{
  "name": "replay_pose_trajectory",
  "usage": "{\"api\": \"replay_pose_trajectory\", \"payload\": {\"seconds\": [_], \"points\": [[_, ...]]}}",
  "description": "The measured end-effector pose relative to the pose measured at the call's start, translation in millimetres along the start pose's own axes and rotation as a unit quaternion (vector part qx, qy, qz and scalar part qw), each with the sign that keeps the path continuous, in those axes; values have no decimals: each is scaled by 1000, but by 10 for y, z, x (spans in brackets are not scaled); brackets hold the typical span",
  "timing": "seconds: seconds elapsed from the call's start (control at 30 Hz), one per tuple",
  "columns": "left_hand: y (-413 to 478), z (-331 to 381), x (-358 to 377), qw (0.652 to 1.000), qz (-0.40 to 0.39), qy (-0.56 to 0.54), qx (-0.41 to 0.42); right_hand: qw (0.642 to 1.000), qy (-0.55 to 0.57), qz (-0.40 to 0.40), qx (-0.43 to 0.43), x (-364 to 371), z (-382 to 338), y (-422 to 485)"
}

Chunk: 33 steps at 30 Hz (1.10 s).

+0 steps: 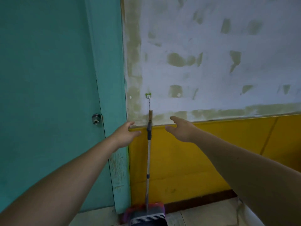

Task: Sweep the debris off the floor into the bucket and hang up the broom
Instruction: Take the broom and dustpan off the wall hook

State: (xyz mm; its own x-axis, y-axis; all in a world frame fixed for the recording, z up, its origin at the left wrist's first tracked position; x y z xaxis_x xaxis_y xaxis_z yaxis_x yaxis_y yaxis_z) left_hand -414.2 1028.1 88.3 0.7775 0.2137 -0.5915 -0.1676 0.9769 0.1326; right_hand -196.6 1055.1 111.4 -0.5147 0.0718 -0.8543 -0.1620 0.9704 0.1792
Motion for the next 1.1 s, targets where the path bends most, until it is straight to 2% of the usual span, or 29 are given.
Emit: {"api": "replay_pose_trajectory", "payload": {"seconds": [0.33,0.6,0.77,0.93,1.1], "points": [[1332,-143,477,999,25,29,-29,998,26,-30,-55,441,261,1587],[2413,-238,1060,995,30,-2,-94,991,63,-68,-93,773,477,2767],[2731,-413,1265,994,4,23,-107,989,105,-41,-100,973,535,3103],[2797,-491,1411,995,-48,32,-87,982,86,-36,-165,1065,459,3204],[2796,-568,1452,997,-42,7,-72,983,83,8,-165,1104,411,3232]]}}
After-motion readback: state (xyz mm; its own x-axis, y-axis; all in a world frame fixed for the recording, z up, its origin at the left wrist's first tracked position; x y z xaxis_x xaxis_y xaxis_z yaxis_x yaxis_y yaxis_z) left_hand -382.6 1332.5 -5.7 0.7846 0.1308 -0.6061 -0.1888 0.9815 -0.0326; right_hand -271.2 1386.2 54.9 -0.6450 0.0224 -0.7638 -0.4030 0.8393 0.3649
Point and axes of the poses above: each hand's wrist, its own y-axis towards the middle knuckle, its own x-axis out of the palm, z = x × y, the point moved 2 cm from there along y, towards the middle knuckle, and after that the axes turned 9 degrees about z, right-handed, at the moved point
